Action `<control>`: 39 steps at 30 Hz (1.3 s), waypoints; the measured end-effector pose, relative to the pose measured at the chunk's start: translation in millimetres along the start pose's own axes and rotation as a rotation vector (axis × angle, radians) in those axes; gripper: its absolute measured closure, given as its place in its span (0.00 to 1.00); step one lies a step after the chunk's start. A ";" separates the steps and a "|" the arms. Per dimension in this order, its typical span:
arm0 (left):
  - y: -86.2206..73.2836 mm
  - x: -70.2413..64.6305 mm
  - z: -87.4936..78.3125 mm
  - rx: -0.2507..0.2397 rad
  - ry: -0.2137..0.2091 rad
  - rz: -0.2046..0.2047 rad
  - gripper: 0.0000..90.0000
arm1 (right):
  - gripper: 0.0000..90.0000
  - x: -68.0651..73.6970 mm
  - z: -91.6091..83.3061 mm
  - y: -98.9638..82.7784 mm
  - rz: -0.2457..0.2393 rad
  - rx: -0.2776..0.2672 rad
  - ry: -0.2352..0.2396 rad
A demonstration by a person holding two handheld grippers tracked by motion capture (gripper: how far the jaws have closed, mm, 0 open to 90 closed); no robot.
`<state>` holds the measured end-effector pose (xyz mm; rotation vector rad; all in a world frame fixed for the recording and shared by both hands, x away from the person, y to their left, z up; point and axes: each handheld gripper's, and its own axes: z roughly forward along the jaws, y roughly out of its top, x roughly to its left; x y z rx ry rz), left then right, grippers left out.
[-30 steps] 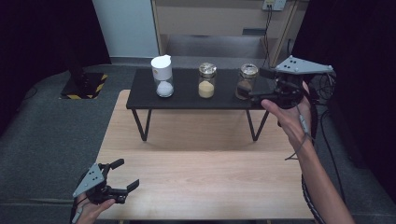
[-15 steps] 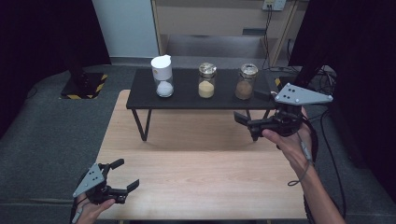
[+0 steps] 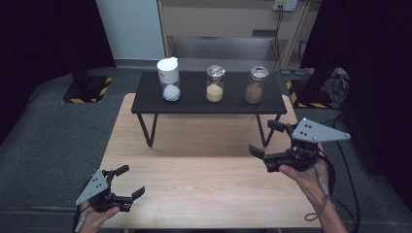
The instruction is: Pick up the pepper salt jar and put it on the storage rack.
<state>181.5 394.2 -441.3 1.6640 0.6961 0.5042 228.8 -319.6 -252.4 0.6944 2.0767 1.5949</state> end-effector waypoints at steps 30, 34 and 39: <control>0.3 -0.8 -0.6 -0.001 0.005 0.003 0.03 | 0.09 21.7 -29.5 -88.3 0.040 0.018 -0.019; 0.1 -0.7 -0.7 -0.002 0.006 0.002 0.03 | 0.09 23.5 -31.3 -98.3 0.045 0.044 -0.043; 0.0 -0.8 -0.8 -0.003 0.006 0.002 0.03 | 0.09 23.8 -32.6 -109.9 0.057 0.071 -0.073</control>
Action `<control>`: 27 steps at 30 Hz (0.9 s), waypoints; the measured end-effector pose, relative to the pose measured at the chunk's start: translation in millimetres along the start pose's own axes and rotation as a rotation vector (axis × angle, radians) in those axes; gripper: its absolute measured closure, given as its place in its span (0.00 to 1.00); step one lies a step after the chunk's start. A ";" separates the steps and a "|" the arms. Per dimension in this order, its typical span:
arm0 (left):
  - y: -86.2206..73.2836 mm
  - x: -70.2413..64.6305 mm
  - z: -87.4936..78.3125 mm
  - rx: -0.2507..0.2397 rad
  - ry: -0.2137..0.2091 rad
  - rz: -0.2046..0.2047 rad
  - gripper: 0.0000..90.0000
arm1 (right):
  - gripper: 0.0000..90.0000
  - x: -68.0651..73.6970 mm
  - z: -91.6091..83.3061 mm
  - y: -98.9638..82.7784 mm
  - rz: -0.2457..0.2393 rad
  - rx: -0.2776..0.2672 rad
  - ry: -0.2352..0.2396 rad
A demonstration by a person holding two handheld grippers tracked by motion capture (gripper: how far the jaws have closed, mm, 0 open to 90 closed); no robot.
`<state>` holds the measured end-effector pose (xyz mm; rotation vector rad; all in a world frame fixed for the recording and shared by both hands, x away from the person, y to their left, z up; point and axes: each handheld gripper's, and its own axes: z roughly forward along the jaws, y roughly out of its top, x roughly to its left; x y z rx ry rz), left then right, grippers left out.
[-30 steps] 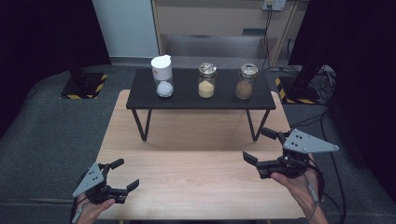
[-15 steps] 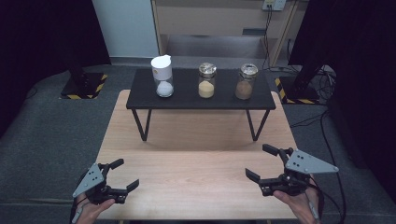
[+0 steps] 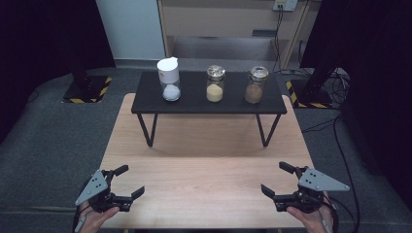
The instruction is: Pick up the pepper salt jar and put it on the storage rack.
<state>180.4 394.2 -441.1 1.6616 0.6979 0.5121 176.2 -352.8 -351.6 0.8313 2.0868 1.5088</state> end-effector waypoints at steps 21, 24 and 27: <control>-0.1 0.2 1.2 -0.006 0.005 -0.008 0.03 | 0.09 -7.4 -4.3 -37.2 0.052 0.005 -0.061; -0.4 0.0 0.8 -0.008 0.009 -0.011 0.03 | 0.09 -8.8 -3.1 -40.4 0.060 0.014 -0.061; -0.5 0.2 0.9 -0.009 0.009 -0.011 0.03 | 0.09 -11.1 -1.4 -43.4 0.067 0.021 -0.059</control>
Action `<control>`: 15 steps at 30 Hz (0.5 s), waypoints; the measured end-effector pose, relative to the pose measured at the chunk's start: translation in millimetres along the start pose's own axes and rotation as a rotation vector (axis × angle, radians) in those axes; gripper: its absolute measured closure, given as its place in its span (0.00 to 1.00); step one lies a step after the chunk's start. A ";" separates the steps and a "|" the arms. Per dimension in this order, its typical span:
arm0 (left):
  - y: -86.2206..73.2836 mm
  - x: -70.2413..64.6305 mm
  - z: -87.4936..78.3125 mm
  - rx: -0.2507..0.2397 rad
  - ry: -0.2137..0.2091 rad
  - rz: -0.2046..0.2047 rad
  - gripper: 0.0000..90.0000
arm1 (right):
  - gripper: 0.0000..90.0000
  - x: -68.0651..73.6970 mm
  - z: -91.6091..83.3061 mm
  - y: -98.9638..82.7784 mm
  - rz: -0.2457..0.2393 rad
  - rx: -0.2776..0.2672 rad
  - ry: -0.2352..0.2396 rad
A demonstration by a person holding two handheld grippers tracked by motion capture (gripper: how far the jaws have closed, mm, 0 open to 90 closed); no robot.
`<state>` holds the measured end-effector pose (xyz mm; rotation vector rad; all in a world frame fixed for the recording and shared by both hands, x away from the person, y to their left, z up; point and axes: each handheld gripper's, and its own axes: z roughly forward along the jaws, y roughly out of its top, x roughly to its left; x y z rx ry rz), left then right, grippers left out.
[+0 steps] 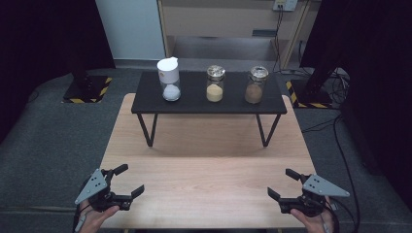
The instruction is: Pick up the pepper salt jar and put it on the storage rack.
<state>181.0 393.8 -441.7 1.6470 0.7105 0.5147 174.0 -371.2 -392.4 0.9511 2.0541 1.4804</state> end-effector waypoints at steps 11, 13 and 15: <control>-0.5 0.3 0.0 -0.004 -0.007 0.004 0.03 | 0.09 -1.6 2.6 -4.7 -0.002 0.007 -0.014; -0.7 0.6 -0.4 -0.002 -0.011 0.006 0.03 | 0.10 -1.7 3.3 -5.5 -0.007 0.004 -0.016; -1.1 0.8 -0.4 -0.007 -0.015 0.007 0.03 | 0.09 -1.4 3.6 -6.3 -0.010 0.000 -0.019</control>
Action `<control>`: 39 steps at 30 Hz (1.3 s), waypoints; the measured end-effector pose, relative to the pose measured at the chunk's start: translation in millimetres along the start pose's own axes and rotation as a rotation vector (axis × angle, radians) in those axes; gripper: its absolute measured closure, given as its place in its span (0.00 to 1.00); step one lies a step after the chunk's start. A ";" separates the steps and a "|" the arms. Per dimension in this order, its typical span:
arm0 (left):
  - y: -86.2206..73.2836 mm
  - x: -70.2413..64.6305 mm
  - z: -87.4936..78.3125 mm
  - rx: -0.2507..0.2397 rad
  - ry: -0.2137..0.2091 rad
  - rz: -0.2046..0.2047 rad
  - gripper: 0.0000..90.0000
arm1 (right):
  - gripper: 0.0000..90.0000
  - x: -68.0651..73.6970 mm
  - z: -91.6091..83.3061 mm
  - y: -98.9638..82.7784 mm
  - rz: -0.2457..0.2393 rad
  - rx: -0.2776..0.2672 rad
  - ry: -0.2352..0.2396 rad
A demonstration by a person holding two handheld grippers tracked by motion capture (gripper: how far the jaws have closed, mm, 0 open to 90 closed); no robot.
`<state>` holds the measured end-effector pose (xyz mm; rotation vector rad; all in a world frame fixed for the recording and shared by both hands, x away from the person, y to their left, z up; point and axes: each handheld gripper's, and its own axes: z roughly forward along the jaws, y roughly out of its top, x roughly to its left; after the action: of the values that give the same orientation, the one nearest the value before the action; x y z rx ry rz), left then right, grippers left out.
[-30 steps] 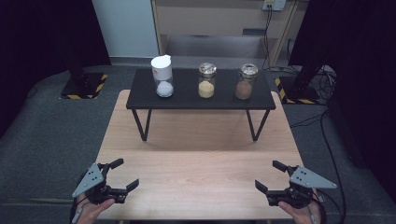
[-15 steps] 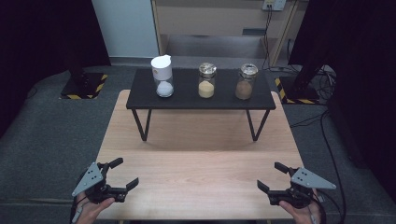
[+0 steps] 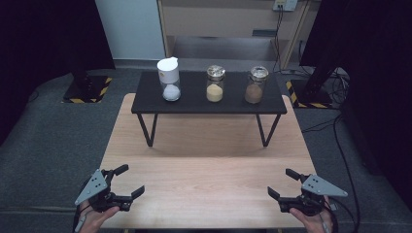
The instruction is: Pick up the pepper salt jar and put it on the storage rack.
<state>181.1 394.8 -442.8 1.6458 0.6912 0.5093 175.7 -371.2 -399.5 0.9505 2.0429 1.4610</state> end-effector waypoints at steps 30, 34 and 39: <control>-1.4 1.8 0.0 -0.007 -0.011 0.001 0.03 | 0.10 -3.4 1.2 -3.2 0.008 -0.008 0.016; -1.2 1.5 0.0 -0.006 -0.010 0.002 0.03 | 0.10 -3.6 1.3 -3.2 0.011 -0.007 0.017; -1.0 1.5 0.1 -0.004 -0.009 0.002 0.03 | 0.10 -3.5 1.4 -3.2 0.009 -0.007 0.016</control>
<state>182.1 395.8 -443.9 1.6440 0.6811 0.5042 178.1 -373.6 -403.1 0.9490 2.0460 1.4846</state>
